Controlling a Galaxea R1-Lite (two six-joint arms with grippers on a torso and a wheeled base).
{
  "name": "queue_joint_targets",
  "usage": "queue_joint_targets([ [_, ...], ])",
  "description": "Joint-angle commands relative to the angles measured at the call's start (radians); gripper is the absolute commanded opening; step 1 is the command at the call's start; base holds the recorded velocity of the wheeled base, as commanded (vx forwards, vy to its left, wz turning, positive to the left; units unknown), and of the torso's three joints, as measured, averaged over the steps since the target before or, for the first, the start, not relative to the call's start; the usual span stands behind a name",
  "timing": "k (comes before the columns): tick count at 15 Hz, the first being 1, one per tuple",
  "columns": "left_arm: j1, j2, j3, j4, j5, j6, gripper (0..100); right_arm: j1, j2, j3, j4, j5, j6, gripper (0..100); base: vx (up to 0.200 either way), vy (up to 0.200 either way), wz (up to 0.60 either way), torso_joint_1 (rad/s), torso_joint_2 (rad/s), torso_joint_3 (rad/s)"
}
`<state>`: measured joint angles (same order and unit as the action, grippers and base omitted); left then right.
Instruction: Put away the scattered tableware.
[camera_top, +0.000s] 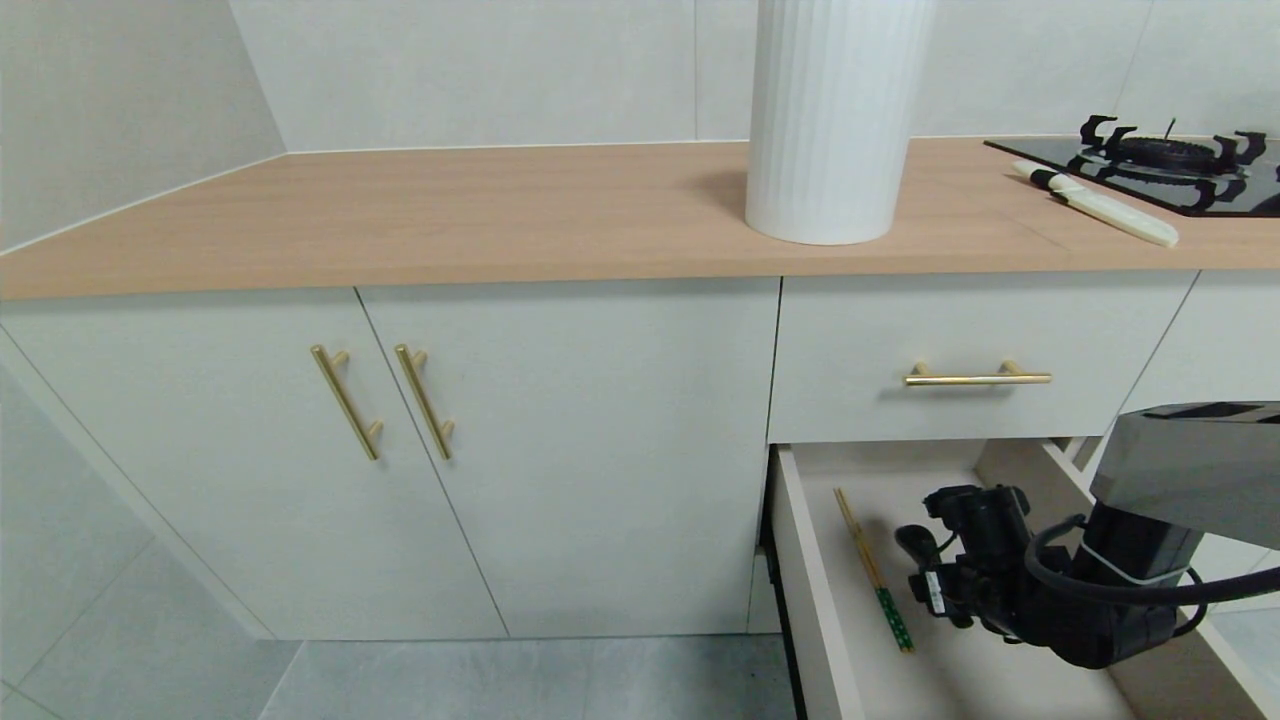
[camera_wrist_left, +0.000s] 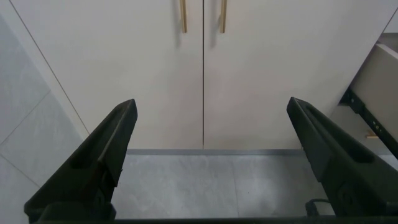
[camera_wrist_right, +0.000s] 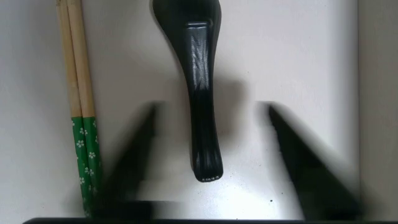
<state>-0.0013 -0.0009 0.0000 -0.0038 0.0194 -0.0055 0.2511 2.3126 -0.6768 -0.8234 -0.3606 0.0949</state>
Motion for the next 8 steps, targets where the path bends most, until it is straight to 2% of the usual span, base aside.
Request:
queue_joint_targets([
  [1,0.000,0.001,0.000,-0.001,0.001,-0.001,100,0.001,-0.004,0.000,0.000,0.000,0.000,100,0.000,0.000,0.00,0.000,0.00,0.000],
  [5,0.000,0.001,0.000,-0.001,0.001,-0.001,100,0.001,-0.061,0.028,0.000,-0.004,0.000,100,0.000,0.000,0.00,0.000,0.00,0.000],
  [8,0.000,0.001,0.000,0.001,0.001,-0.001,100,0.019,-0.367,0.137,0.023,-0.001,-0.001,100,0.000,0.000,0.00,0.000,0.00,0.000],
])
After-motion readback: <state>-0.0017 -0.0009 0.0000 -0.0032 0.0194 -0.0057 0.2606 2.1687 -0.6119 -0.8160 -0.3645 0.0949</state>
